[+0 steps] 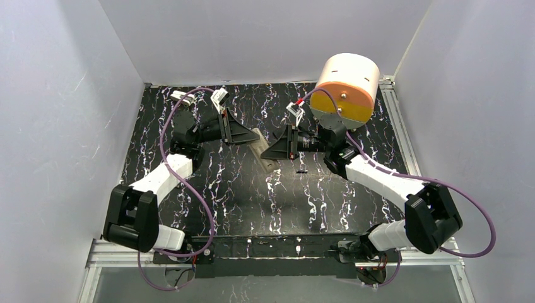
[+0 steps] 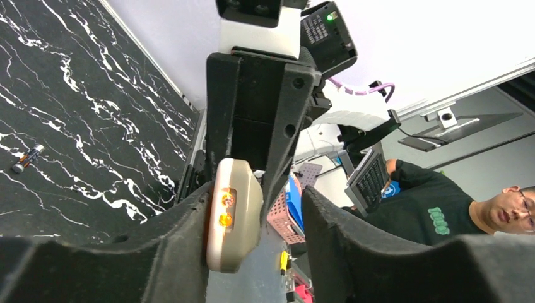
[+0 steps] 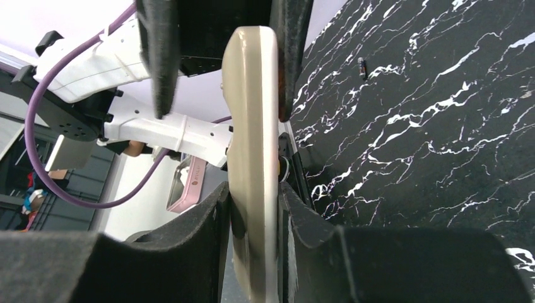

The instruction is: Load the batteries into the remote control

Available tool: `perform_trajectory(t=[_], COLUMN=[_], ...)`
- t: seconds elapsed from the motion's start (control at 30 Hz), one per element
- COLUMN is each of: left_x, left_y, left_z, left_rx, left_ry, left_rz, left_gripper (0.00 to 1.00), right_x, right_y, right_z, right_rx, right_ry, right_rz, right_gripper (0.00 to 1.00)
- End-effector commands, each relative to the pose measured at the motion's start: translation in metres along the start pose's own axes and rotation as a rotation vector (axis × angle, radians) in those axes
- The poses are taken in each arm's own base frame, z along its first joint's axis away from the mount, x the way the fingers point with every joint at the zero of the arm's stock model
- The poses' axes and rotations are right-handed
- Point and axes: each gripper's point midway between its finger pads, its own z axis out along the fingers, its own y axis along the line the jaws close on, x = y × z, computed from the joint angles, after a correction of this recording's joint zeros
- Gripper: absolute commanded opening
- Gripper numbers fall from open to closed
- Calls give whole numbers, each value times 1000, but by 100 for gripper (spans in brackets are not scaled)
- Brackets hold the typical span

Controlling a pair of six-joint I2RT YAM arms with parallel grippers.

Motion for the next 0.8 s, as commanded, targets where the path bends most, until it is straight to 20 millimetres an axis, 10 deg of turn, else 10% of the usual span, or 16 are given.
perform_trajectory(t=[0.0,0.23,0.53,0.77], left_x=[-2,-8,-4,7], left_y=[-15,34,110,122], left_z=[0,-13,-80,-129], left_rx=[3,-218,-751,-1049], left_ry=[-47,-160,-295,-293], left_rz=[81,44,-28,57], left_gripper=[54,74,78,81], right_x=[-14,-22,-15,-9], right_y=[2,-17,-100,-152], right_z=[-2,-13,-40,-35], right_rx=[12,176,644,881], right_ry=[-83,-152,-86,6], right_rz=[-47,-78,-100,-167], right_gripper=[1,1,1,1])
